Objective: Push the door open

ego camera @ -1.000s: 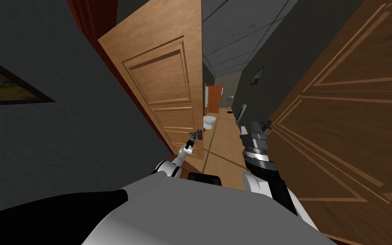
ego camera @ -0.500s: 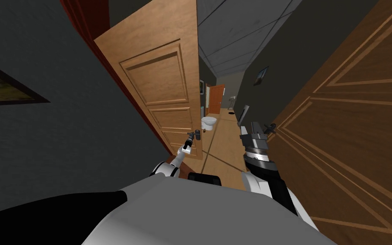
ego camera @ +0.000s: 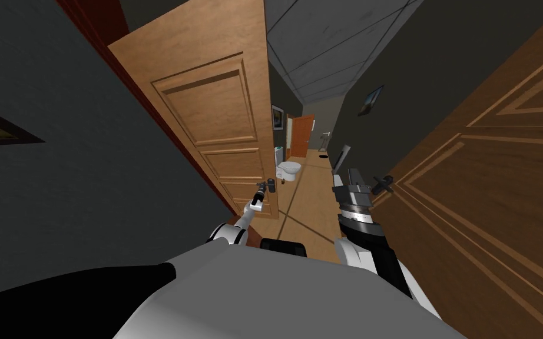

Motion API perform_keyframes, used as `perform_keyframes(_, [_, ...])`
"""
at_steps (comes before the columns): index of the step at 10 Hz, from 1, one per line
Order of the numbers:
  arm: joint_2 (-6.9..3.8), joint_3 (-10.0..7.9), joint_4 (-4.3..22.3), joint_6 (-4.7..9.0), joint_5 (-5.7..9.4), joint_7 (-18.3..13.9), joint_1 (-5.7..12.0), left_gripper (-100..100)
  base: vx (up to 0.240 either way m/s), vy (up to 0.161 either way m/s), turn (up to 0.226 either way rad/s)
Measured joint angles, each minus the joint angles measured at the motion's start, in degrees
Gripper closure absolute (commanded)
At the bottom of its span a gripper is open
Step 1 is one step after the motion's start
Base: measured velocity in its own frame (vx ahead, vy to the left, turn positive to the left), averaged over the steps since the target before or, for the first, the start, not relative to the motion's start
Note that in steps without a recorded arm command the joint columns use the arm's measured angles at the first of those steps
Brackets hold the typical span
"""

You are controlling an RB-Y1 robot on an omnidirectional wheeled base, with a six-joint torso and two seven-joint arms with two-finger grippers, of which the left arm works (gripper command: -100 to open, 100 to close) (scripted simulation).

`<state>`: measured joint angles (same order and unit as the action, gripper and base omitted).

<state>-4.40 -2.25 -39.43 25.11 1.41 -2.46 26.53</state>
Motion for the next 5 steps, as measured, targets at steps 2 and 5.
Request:
perform_keyframes(2, [-0.32, -1.48, -0.54, -0.5, 0.4, 0.45, -0.62, 100, 0.142, -0.144, 0.092])
perform_keyframes(5, [-0.43, -4.03, -0.4, -0.49, 1.02, 1.59, -0.64, 100, 0.152, -0.153, 0.087])
